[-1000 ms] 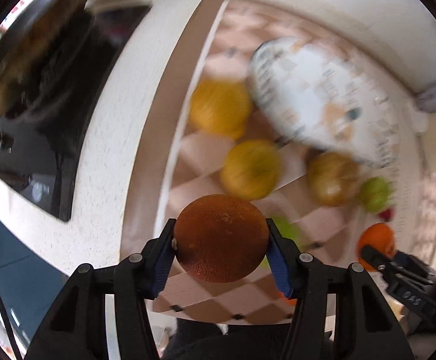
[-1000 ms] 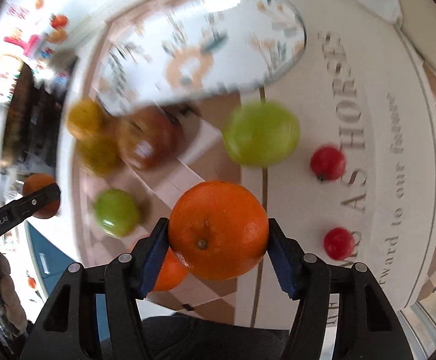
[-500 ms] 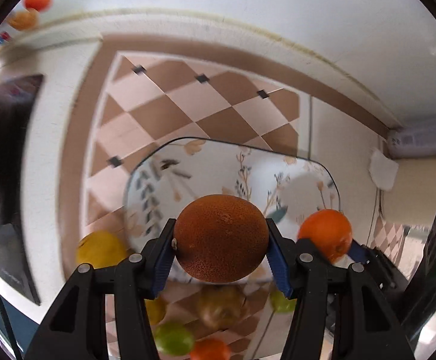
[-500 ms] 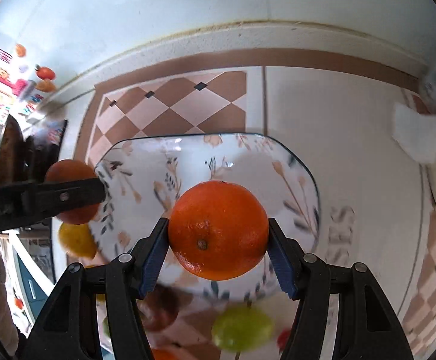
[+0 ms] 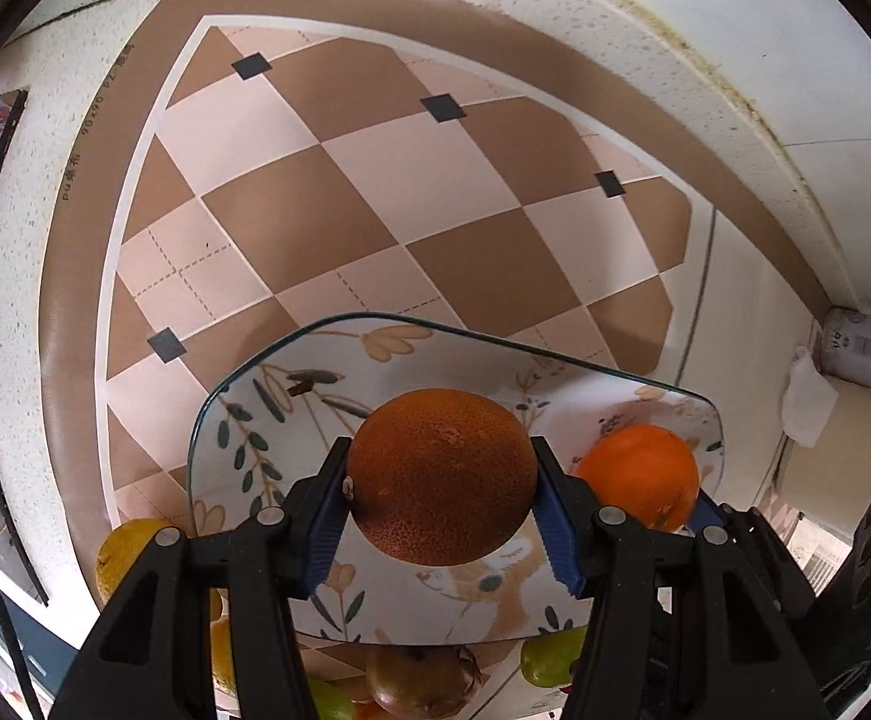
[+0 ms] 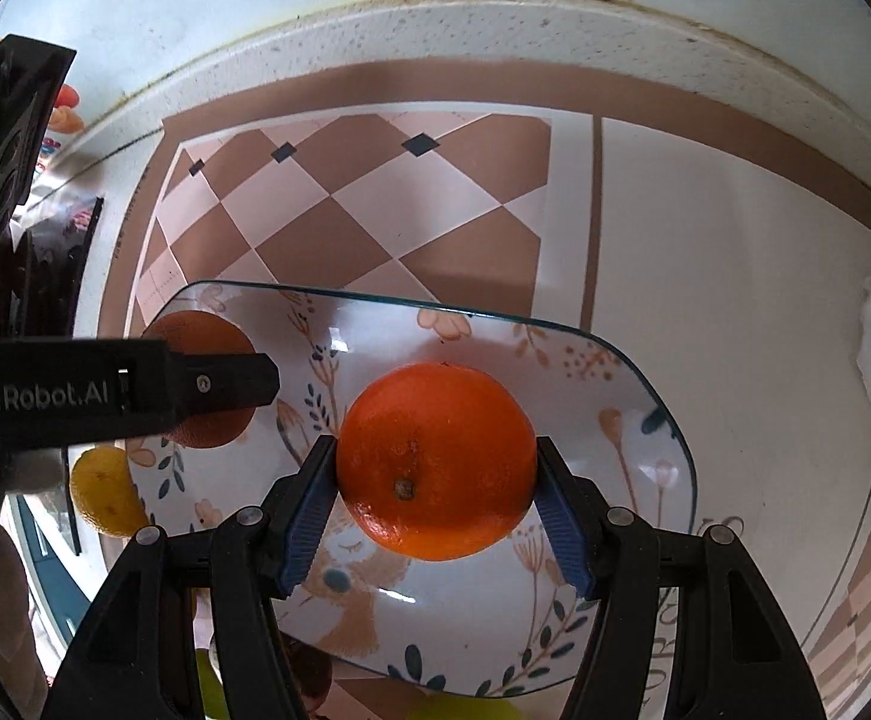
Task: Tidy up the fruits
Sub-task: 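Grasp and place the orange on the plate while the left tool places the plum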
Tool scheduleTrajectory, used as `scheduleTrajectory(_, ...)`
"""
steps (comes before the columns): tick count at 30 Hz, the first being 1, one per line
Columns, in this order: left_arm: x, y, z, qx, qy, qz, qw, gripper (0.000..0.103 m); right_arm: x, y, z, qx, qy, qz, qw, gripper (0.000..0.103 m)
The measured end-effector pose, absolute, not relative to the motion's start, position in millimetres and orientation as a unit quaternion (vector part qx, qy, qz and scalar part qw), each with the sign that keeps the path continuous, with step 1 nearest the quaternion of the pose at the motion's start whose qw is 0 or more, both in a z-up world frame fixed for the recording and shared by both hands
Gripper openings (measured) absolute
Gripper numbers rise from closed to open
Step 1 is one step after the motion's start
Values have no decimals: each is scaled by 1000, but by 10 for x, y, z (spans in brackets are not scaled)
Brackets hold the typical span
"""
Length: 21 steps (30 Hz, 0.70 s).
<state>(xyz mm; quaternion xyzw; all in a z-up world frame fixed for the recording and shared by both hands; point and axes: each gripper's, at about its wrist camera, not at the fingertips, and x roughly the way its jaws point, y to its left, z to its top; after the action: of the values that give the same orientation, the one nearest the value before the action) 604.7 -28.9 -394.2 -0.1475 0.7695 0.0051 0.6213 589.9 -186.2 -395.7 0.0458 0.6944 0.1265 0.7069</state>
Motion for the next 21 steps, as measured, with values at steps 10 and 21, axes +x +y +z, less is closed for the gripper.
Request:
scheduleTrajectory(10, 5989, -224, -3740, -127, 752, 8, 647, 87, 5832, -1995, -3760, 66, 691, 102, 713, 92)
scheduleTrajectory(21, 5320, -263, -3131, 27, 675, 40, 736, 87, 5135, -2176, -3366, 89, 671, 47, 734, 93)
